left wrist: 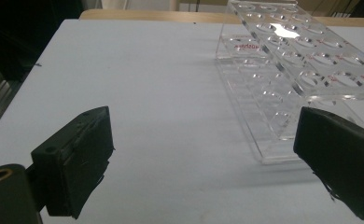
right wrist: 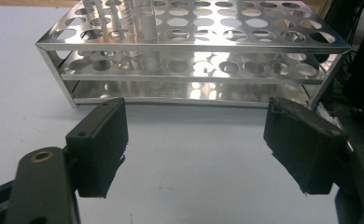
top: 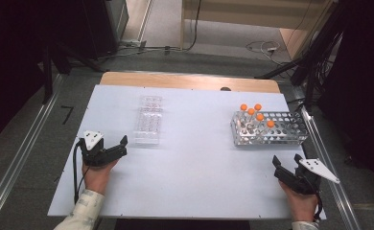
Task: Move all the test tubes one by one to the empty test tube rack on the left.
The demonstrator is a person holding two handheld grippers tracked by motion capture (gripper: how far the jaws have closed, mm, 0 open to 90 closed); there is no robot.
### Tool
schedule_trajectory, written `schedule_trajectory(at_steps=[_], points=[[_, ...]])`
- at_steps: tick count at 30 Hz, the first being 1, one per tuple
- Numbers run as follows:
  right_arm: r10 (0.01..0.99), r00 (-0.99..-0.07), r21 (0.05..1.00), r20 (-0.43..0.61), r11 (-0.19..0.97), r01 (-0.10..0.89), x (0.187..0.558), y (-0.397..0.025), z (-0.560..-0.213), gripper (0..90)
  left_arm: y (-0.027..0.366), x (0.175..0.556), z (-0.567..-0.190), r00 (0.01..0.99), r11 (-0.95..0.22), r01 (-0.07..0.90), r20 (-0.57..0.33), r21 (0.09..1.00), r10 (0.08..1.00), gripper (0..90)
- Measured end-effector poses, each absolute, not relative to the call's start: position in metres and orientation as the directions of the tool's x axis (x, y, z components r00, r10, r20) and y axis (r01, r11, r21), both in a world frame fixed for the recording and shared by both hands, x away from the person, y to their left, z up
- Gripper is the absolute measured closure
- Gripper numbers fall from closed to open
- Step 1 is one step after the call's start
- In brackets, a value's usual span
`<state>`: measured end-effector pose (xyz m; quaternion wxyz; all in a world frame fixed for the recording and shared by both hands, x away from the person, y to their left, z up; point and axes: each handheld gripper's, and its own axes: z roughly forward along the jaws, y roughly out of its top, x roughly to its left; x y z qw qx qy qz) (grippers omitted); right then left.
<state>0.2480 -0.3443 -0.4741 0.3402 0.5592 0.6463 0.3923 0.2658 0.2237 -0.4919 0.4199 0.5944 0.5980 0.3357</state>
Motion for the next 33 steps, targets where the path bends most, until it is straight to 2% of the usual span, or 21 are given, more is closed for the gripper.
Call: schedule_trajectory(at_steps=[5,13,33], points=[[0.988,-0.152,0.891,-0.017,0.084,0.447,0.25,-0.341,-0.473,21.8,0.223,0.265,-0.492,0.07,0.06,0.427,-0.099,0.902,0.993,5.2],[0.984,-0.179,0.895,0.017,0.065,0.441,0.261,-0.338,-0.468,23.4,0.218,0.264,-0.492,0.1,0.035,0.431,-0.087,0.901,0.991,5.3],[0.978,-0.205,0.892,0.039,0.058,0.448,0.298,-0.332,-0.459,27.8,0.219,0.265,-0.493,0.083,0.036,0.441,-0.081,0.897,0.993,5.2]])
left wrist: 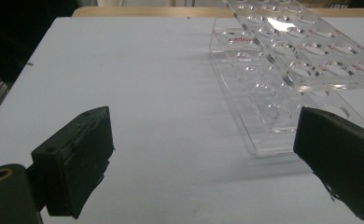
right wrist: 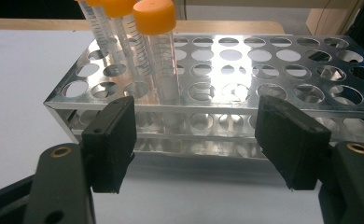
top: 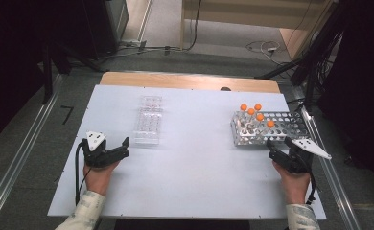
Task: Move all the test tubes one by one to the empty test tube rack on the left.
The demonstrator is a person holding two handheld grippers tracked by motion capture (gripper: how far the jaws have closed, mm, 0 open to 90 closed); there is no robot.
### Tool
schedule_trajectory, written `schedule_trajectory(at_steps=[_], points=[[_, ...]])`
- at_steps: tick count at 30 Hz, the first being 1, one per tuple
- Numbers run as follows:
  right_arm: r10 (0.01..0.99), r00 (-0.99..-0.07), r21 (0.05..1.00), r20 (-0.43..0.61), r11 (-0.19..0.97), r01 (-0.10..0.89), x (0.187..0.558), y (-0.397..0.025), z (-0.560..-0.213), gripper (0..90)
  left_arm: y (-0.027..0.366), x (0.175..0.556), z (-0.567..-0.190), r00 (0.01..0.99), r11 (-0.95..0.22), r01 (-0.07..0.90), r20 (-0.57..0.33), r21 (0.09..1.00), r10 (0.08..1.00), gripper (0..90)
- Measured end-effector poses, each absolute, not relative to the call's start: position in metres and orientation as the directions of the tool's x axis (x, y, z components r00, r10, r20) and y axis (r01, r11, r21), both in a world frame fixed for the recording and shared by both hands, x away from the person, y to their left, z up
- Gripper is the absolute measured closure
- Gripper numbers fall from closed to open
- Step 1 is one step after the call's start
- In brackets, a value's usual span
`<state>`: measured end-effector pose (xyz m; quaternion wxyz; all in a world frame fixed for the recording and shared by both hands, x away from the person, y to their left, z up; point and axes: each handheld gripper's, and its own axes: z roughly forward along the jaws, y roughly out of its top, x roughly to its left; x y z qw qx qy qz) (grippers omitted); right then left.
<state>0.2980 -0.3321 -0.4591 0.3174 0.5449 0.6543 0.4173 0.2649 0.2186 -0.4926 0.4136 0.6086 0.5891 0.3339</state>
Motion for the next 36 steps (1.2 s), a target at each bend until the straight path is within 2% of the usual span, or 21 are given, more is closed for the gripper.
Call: schedule_trajectory(at_steps=[16,36], points=[[0.977,-0.206,0.894,0.046,0.052,0.446,0.305,-0.329,-0.455,31.6,0.219,0.265,-0.493,0.083,0.03,0.442,-0.074,0.897,0.994,5.2],[0.969,-0.246,0.898,0.03,0.082,0.432,0.329,-0.318,-0.454,60.2,0.217,0.266,-0.493,0.078,0.016,0.45,-0.058,0.893,0.995,5.2]])
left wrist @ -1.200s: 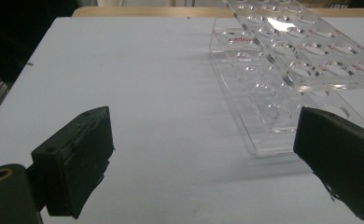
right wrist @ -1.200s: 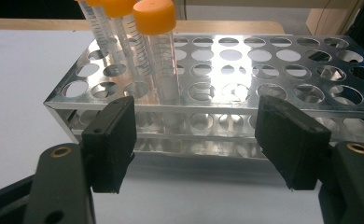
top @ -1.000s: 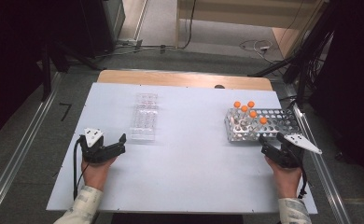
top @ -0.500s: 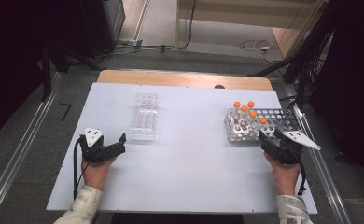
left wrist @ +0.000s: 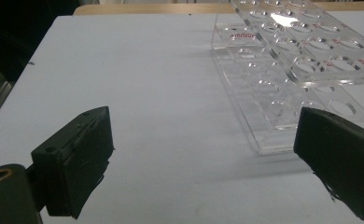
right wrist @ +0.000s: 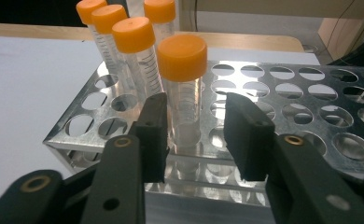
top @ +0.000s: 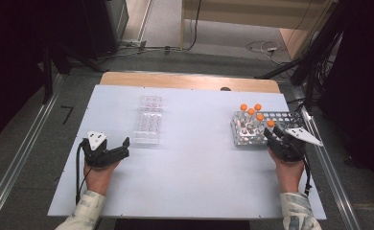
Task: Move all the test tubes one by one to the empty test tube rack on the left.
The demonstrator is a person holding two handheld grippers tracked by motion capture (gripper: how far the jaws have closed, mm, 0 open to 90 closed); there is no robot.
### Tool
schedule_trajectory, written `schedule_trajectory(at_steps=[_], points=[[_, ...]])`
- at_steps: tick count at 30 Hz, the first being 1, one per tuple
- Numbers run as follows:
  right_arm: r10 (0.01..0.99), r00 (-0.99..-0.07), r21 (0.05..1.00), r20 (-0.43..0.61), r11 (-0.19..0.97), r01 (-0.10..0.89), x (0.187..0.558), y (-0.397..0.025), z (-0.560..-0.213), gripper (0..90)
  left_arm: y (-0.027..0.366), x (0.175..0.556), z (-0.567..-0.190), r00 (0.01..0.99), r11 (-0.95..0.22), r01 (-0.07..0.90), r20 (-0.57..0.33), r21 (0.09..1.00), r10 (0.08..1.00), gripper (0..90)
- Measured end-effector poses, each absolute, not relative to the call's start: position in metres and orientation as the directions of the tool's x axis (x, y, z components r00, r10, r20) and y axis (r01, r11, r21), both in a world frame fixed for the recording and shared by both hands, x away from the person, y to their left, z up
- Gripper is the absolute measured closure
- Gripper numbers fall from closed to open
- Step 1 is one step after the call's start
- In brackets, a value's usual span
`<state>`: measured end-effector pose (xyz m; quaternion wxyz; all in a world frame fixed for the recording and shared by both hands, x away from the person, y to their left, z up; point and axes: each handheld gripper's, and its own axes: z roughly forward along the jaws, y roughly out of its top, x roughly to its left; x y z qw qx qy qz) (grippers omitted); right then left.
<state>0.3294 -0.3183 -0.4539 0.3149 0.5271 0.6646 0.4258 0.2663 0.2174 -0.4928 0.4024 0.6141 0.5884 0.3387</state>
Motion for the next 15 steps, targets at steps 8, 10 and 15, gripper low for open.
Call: schedule_trajectory(at_steps=[8,10,15], points=[[0.966,-0.26,0.89,0.0,0.118,0.44,0.3375,-0.3107,-0.4572,70.6,0.2186,0.2669,-0.4923,0.076,0.026,0.457,-0.068,0.889,0.995,5.2],[0.967,-0.256,0.891,-0.001,0.118,0.439,0.337,-0.3105,-0.4566,71.1,0.2193,0.2664,-0.4911,0.082,0.026,0.454,-0.07,0.891,0.994,5.2],[0.968,-0.253,0.903,-0.006,0.114,0.413,0.3344,-0.3118,-0.4508,71.6,0.2167,0.2662,-0.4905,0.11,0.02,0.463,-0.08,0.886,0.991,5.2]])
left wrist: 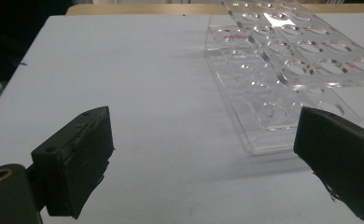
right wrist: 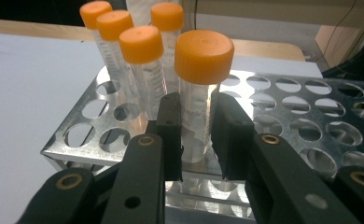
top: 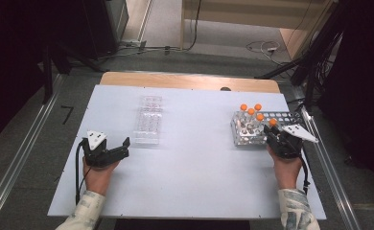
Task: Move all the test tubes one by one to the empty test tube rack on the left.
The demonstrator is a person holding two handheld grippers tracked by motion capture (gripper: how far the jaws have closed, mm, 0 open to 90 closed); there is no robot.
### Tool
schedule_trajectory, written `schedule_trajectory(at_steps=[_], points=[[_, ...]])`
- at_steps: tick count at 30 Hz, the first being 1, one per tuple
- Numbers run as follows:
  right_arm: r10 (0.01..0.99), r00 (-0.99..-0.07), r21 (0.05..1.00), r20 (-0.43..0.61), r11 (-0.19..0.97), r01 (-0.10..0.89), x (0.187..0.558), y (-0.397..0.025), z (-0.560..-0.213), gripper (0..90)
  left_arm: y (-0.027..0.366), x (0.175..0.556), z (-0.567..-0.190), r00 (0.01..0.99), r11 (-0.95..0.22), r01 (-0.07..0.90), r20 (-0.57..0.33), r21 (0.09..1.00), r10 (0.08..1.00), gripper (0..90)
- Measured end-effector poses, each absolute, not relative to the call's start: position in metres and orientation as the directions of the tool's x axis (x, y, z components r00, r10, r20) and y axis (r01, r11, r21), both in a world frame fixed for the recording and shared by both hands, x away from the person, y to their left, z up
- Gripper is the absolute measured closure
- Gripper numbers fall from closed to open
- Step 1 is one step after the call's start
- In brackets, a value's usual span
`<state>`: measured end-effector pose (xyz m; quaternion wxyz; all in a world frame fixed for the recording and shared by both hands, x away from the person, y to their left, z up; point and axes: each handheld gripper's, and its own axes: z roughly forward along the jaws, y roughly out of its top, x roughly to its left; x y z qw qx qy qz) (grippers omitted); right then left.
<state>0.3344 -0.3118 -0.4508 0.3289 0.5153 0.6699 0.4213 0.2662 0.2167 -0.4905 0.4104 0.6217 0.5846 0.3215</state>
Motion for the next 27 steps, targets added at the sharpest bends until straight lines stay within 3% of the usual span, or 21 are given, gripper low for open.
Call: schedule_trajectory(at_steps=[13,27], points=[[0.967,-0.254,0.943,-0.011,0.094,0.32,0.319,-0.311,-0.421,72.0,0.212,0.26,-0.483,0.139,0.0,0.46,-0.072,0.888,0.988,4.8],[0.927,-0.374,0.939,-0.027,0.151,0.308,0.295,-0.283,-0.404,72.1,0.189,0.254,-0.47,0.236,-0.051,0.457,-0.066,0.888,0.97,7.1]])
